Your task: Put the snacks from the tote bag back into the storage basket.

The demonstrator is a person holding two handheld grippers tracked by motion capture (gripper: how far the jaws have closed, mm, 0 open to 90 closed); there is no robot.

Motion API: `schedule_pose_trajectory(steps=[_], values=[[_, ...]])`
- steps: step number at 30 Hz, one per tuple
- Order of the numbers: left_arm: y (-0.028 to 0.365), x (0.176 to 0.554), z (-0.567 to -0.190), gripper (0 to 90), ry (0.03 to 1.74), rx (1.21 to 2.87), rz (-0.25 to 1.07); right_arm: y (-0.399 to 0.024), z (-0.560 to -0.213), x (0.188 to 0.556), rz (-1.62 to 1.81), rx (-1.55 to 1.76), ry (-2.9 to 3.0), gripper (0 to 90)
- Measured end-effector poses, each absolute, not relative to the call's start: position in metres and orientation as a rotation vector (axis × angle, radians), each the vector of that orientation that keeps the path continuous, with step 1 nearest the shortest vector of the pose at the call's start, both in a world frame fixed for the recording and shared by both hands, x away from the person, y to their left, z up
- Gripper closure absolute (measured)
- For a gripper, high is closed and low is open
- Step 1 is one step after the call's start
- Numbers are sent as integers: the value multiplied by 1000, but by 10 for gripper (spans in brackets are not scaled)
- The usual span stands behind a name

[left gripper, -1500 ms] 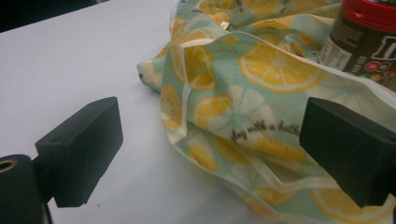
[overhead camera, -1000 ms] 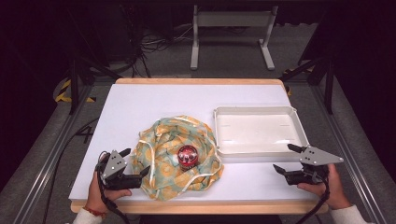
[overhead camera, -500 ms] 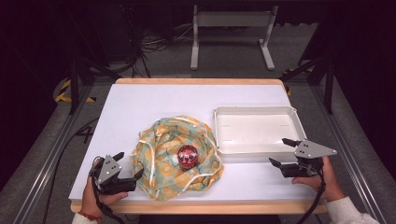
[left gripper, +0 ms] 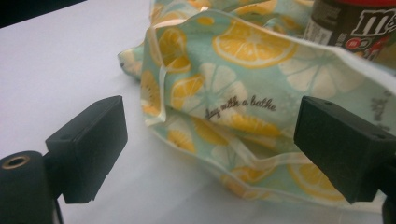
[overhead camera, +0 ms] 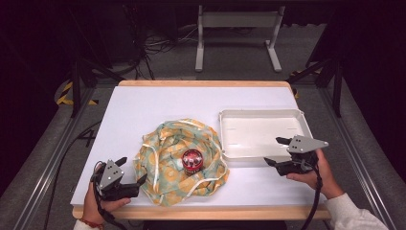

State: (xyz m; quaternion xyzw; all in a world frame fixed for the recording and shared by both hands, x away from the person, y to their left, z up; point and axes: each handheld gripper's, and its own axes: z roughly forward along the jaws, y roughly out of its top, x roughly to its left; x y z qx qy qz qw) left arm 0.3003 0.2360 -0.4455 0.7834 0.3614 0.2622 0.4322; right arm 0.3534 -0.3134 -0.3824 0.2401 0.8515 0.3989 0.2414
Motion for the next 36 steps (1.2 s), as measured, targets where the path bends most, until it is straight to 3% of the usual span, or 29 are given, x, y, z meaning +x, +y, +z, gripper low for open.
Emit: schedule_pose_trajectory(steps=[36], values=[[239,294,-445,86,898,1929,638,-212,-358,372,1057,463,2570,179]])
